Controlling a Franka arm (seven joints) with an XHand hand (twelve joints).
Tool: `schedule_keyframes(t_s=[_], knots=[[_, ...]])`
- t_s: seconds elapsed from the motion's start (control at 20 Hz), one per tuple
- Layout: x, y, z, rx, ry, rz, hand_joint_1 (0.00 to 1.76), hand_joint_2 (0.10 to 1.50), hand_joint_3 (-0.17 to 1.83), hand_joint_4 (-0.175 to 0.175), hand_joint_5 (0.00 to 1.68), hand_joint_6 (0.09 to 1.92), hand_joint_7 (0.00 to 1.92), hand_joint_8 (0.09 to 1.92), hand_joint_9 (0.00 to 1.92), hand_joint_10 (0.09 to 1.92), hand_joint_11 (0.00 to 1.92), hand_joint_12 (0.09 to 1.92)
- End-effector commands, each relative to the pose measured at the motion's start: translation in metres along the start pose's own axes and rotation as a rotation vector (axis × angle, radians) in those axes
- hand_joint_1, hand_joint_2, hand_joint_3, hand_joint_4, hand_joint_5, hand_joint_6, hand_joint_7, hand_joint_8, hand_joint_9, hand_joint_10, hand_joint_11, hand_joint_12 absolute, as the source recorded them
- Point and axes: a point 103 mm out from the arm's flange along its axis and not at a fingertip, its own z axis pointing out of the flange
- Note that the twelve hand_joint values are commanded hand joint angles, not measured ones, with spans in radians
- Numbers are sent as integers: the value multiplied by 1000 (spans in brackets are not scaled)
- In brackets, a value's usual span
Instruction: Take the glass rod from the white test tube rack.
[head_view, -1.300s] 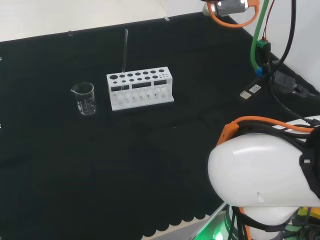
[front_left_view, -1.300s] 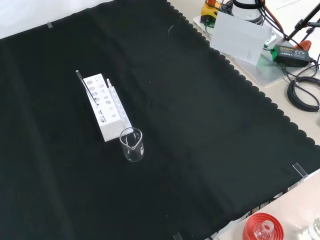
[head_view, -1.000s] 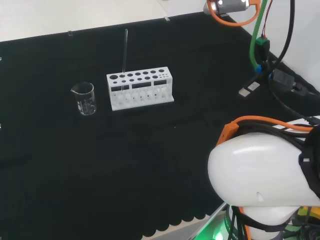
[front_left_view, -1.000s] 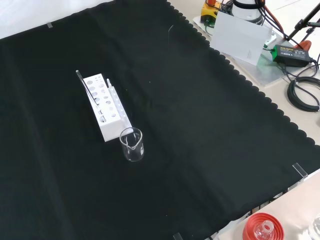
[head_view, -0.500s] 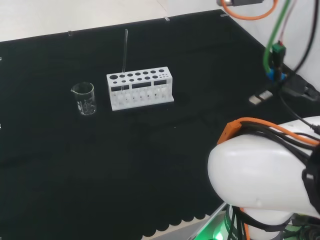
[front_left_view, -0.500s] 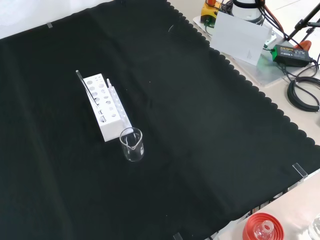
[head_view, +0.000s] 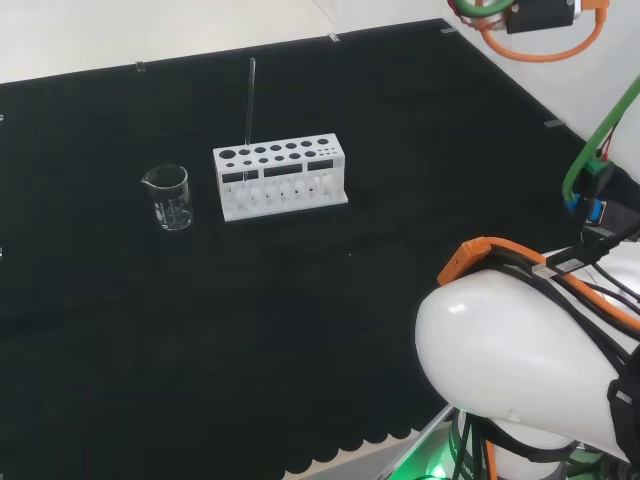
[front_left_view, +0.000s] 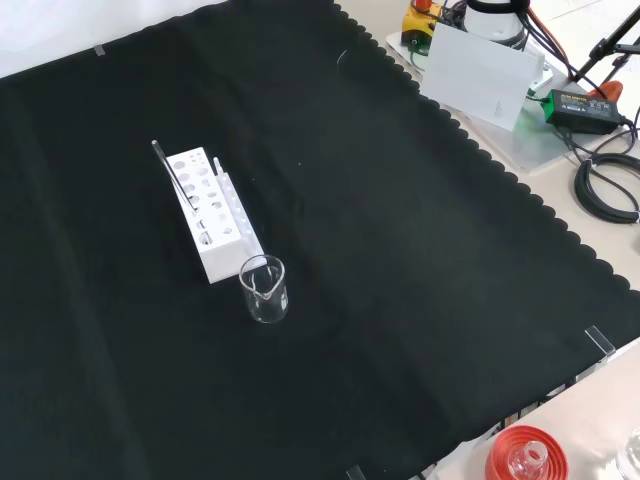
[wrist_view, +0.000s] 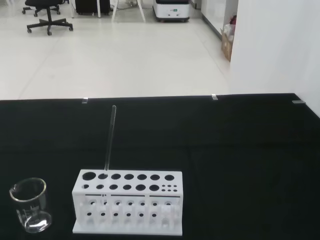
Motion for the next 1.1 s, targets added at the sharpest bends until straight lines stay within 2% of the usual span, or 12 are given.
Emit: schedule_keyframes(t_s=[0.05,0.15,0.2,0.25,0.35,0.45,0.8,1.0,1.1], knots=[[0,-2,0,1,-4,5,366,1022,-104,-10,109,87,105,87,307,87,0,1263],[1,-2,0,-5,4,-2,366,1022,-104,-11,113,87,109,87,308,89,0,1321],[3,-2,0,-9,2,-6,364,1023,-105,-12,119,87,103,87,277,192,0,1367],[5,-1,0,-9,0,-9,364,1024,-108,-13,124,87,90,110,214,369,0,1410],[9,2,-2,-9,4,-14,363,1028,-115,-16,131,87,43,243,92,704,2,1488],[12,5,-6,-15,6,-22,364,1030,-123,-17,134,87,11,354,46,849,27,1529],[26,32,-6,-12,15,-55,394,1027,-151,-12,143,87,0,559,112,876,194,1492],[33,55,2,4,40,-61,440,1029,-171,-21,183,87,34,698,180,866,226,1438],[38,68,5,3,43,-64,463,1031,-174,-28,197,87,57,738,235,869,305,1413]])
